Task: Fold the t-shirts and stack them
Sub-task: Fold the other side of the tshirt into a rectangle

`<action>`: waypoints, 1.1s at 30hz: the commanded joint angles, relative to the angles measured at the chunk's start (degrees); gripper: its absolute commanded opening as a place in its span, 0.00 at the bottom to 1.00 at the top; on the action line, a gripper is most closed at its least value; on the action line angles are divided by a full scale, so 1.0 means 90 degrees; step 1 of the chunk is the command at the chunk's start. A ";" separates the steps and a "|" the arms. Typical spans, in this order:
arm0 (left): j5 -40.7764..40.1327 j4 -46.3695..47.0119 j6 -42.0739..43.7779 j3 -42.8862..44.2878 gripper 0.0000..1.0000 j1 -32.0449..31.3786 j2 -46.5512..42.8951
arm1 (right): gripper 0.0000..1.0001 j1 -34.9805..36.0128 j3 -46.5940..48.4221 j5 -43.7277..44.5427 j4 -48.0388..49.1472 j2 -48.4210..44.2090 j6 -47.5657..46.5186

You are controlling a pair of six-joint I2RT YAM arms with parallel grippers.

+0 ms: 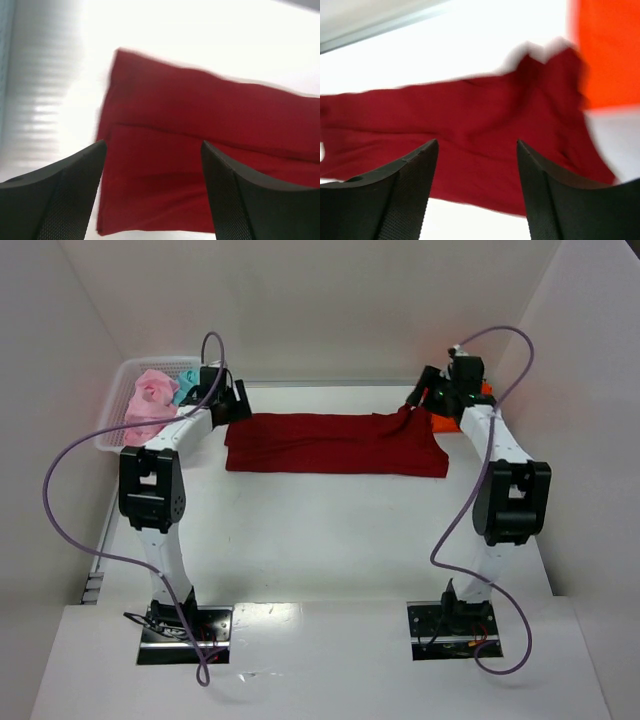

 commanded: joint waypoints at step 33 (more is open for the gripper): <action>0.0501 -0.0525 0.0968 -0.0845 0.81 -0.0651 -0.0186 | 0.55 0.1625 0.3633 0.1260 -0.0993 0.3814 -0.0103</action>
